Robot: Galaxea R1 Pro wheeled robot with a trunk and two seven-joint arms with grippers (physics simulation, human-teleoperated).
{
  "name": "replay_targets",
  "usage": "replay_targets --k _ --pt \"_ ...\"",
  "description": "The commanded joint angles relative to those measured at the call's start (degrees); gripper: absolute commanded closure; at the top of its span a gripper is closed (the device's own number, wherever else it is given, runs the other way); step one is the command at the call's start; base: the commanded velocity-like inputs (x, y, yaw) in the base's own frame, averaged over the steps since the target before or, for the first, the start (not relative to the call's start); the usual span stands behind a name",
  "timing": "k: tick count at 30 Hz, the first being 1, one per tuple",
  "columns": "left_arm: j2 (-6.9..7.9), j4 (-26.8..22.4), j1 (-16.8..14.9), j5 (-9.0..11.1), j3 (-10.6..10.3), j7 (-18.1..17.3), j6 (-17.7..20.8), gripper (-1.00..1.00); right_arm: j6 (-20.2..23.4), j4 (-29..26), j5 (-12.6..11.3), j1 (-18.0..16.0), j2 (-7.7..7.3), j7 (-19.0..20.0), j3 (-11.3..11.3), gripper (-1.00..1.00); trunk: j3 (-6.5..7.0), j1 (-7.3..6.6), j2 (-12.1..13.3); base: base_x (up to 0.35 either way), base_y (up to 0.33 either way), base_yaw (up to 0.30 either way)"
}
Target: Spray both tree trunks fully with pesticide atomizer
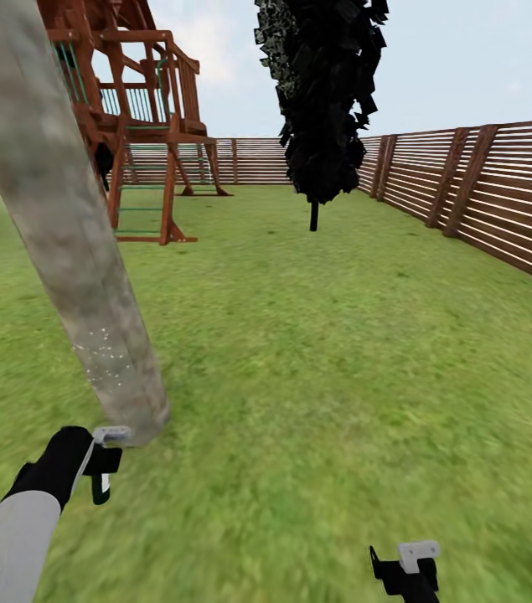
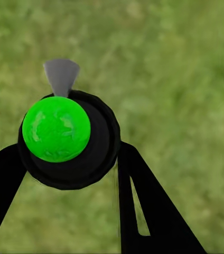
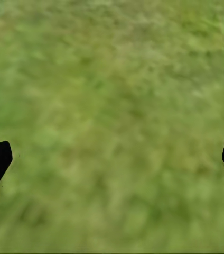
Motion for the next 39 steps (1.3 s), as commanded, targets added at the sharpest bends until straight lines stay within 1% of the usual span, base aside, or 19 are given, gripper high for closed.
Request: replay_targets --k 1,5,18,27,33,39 --pt "-0.04 -0.1 0.0 -0.6 0.3 -0.5 0.2 1.0 -0.2 0.1 0.6 0.0 0.0 -0.4 -0.3 -1.0 -0.05 0.01 0.0 0.141 -0.297 0.0" --pt "-0.1 0.0 0.0 -0.5 0.3 -0.5 0.1 1.0 -0.3 0.1 0.6 0.0 0.01 -0.4 -0.2 -1.0 -0.05 0.01 0.0 0.204 -0.276 0.069" --pt "-0.24 0.0 0.0 -0.5 0.3 -0.5 0.0 1.0 -0.3 0.1 0.6 0.0 0.01 -0.4 -0.2 -1.0 -0.05 0.01 0.0 0.263 -0.225 0.259" --pt "-0.46 -0.1 0.0 0.0 0.3 -0.5 0.0 1.0 -0.2 0.1 0.6 0.0 0.01 -0.4 -0.2 -1.0 -0.05 0.01 0.0 0.141 -0.29 0.039" --pt "-0.33 -0.2 0.0 0.0 0.4 -0.5 0.0 1.0 -0.2 0.1 0.6 0.0 0.01 -0.4 -0.2 -1.0 -0.05 0.01 0.0 0.114 -0.304 0.254" --pt "-0.3 -0.1 0.0 -0.1 0.4 -0.5 -0.1 1.0 -0.3 0.1 0.6 0.0 0.05 -0.4 -0.2 -1.0 -0.05 0.01 0.0 0.231 -0.251 0.276"
